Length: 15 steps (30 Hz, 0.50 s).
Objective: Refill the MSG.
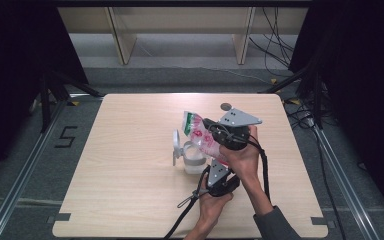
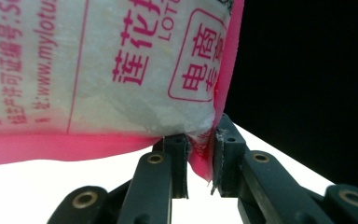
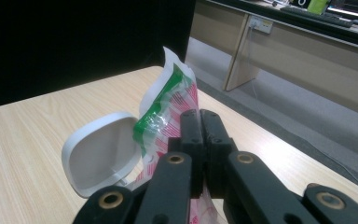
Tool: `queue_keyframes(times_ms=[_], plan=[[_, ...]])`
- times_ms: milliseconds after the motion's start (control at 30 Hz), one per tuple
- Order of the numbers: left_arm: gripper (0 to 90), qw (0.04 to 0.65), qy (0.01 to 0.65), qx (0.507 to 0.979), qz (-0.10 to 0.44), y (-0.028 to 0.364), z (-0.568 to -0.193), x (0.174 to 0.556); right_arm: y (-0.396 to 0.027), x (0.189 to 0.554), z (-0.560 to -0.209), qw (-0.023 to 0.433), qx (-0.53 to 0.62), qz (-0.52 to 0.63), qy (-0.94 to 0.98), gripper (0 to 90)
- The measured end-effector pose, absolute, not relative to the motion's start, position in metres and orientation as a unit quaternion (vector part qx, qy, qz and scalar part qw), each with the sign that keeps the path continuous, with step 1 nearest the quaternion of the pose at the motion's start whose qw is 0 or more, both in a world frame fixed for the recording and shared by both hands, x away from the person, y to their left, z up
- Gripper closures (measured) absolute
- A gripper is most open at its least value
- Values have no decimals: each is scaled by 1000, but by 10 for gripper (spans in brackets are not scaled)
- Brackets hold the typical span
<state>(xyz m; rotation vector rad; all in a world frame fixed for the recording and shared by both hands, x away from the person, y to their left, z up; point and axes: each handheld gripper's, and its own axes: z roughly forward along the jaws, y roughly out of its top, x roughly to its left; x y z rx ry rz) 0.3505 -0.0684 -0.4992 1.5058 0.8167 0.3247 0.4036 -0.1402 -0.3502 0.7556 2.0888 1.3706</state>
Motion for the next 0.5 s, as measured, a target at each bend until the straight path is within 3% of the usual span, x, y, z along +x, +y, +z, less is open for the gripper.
queue_keyframes(times_ms=[500], plan=[[779,645,359,660,142,-67,-499,350,-137,404,-351,273,271,503,774,898]])
